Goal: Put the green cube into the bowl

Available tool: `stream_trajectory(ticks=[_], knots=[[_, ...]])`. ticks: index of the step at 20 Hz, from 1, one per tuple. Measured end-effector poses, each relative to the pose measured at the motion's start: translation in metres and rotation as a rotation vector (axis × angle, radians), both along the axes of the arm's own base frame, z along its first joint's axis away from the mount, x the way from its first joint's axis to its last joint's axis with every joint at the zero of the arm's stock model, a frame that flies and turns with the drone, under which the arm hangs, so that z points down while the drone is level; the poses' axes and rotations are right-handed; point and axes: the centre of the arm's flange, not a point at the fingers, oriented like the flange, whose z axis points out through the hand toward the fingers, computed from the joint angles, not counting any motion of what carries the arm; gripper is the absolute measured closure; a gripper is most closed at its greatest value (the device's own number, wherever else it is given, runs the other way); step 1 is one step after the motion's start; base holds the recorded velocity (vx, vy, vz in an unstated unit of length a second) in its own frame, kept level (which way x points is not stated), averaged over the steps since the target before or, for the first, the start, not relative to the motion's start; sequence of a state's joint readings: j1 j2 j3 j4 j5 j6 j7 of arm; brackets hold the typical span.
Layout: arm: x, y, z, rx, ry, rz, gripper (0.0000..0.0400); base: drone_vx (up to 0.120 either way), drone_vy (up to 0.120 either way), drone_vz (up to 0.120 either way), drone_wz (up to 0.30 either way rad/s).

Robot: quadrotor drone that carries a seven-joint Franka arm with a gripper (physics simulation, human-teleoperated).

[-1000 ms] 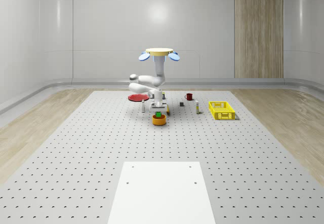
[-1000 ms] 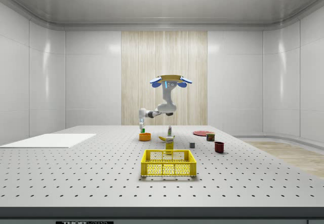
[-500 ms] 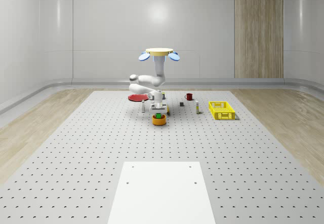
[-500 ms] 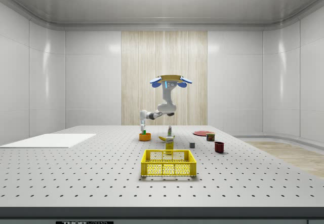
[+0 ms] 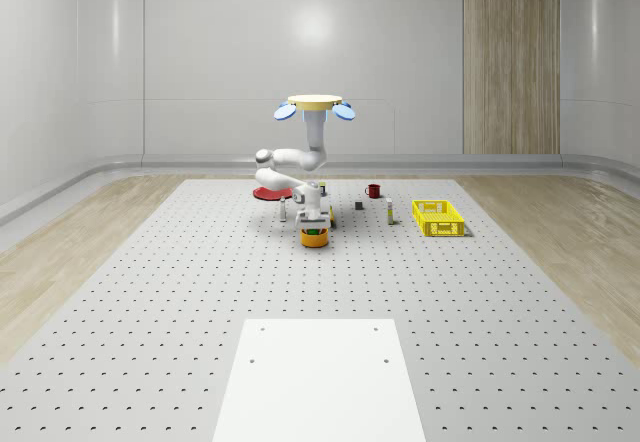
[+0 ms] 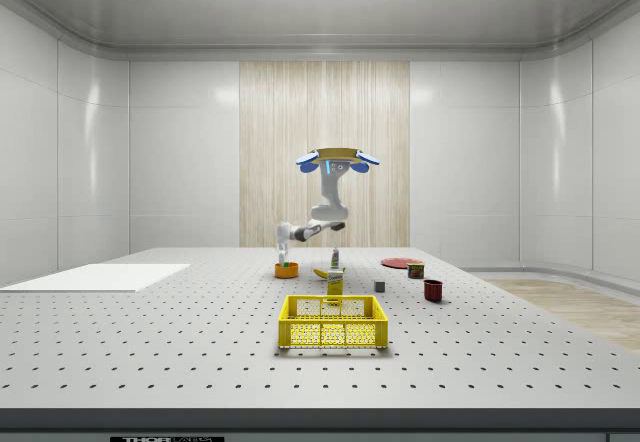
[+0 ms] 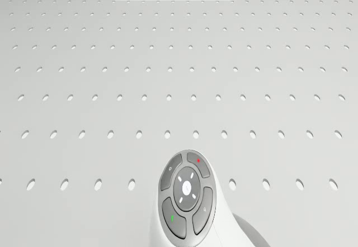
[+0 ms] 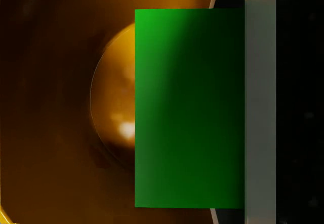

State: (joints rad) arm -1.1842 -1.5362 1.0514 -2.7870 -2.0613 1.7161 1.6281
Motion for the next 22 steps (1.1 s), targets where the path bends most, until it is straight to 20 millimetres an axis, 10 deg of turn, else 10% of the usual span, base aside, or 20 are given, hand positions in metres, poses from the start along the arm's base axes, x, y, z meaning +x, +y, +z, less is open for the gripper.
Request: stream_trajectory(ticks=[2,22], knots=[[0.0,0.0,0.004,-0.003,0.001,0.009,0.0088,0.0,0.0,0.0,0.0],[-0.001,0.0,-0.05,-0.01,0.004,0.03,0.0002,0.0,0.0,0.0,0.0]])
